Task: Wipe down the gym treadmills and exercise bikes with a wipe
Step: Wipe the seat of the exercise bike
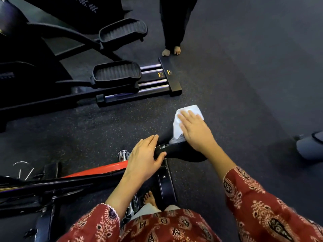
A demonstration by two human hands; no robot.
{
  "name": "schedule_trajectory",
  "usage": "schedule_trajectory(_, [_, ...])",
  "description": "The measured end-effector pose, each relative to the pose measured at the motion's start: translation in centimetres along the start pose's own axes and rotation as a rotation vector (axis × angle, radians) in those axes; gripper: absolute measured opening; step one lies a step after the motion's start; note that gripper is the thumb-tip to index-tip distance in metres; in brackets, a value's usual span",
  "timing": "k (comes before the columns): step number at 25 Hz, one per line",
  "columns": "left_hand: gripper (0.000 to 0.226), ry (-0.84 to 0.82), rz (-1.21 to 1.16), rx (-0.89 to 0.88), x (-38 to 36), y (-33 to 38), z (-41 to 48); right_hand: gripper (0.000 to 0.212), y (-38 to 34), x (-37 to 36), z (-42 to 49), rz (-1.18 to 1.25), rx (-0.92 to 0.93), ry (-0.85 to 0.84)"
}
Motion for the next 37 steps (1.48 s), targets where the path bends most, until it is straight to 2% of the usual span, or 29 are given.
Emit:
schedule_trajectory(1, [0.061,0.0,-0.006,0.006,0.0,-0.1,0.0,0.07,-0.4,0.1,0.5,-0.007,-0.006,-0.064])
schedule_trajectory(3, [0.056,0.014,-0.043,0.015,0.2,-0.2,0.0,0.061,-3.7,-0.5,0.9,0.018,0.177,-0.178])
schedule_trajectory(5, [0.05,0.009,-0.06,0.043,0.8,-0.4,0.0,0.05,-4.7,-1.2,0.8,0.045,0.382,-0.138])
schedule_trajectory(7, [0.048,-0.011,-0.065,0.108,1.2,-1.0,0.4,0.053,-1.8,-0.2,2.1,0.035,0.311,-0.182])
schedule_trajectory(9, [0.046,-0.036,-0.062,0.17,1.4,-1.5,0.8,0.055,1.0,0.9,2.8,0.022,0.173,-0.116])
schedule_trajectory(10, [0.045,-0.037,-0.061,0.184,1.4,-1.5,1.0,0.057,0.8,1.0,2.8,0.032,0.16,-0.152])
schedule_trajectory(12, [0.042,-0.03,-0.058,0.21,1.4,-1.2,1.7,0.061,-1.6,0.3,2.8,0.076,0.328,-0.301])
schedule_trajectory(14, [0.039,-0.028,-0.057,0.235,1.2,-0.9,2.4,0.061,-2.4,-0.3,2.5,0.078,0.483,-0.378])
schedule_trajectory(16, [0.04,-0.026,-0.072,0.254,0.9,-0.1,3.1,0.062,0.4,0.6,3.8,0.119,0.373,-0.337])
schedule_trajectory(19, [0.044,-0.035,-0.108,0.238,0.2,1.8,4.5,0.047,4.6,1.6,3.6,0.407,-0.047,-0.276])
schedule_trajectory(22, [0.048,-0.044,-0.129,0.192,-0.7,3.9,5.7,0.049,5.3,2.1,0.2,0.576,-0.295,-0.153])
schedule_trajectory(27, [0.054,-0.044,-0.13,0.186,-2.1,4.6,6.0,0.046,4.8,2.6,-5.3,0.66,-0.433,-0.113])
schedule_trajectory(29, [0.054,-0.049,-0.108,0.186,-2.1,4.5,6.0,0.05,4.5,2.3,-4.2,0.705,-0.465,-0.108])
schedule_trajectory(34, [0.054,-0.015,-0.091,0.182,-2.3,4.6,5.8,0.037,4.9,0.9,1.7,0.748,-0.454,-0.142])
schedule_trajectory(37, [0.054,-0.013,-0.092,0.183,-2.3,4.6,5.8,0.039,5.1,1.5,-0.5,0.716,-0.442,-0.14])
Point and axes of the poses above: each hand's wrist, its own z-axis towards the middle knuckle, its own x-axis out of the back of the hand, y = z × x, the point moved 2 cm from there along z, towards the middle knuckle, and after that the axes turned 8 degrees about x, right-handed, at the moved point
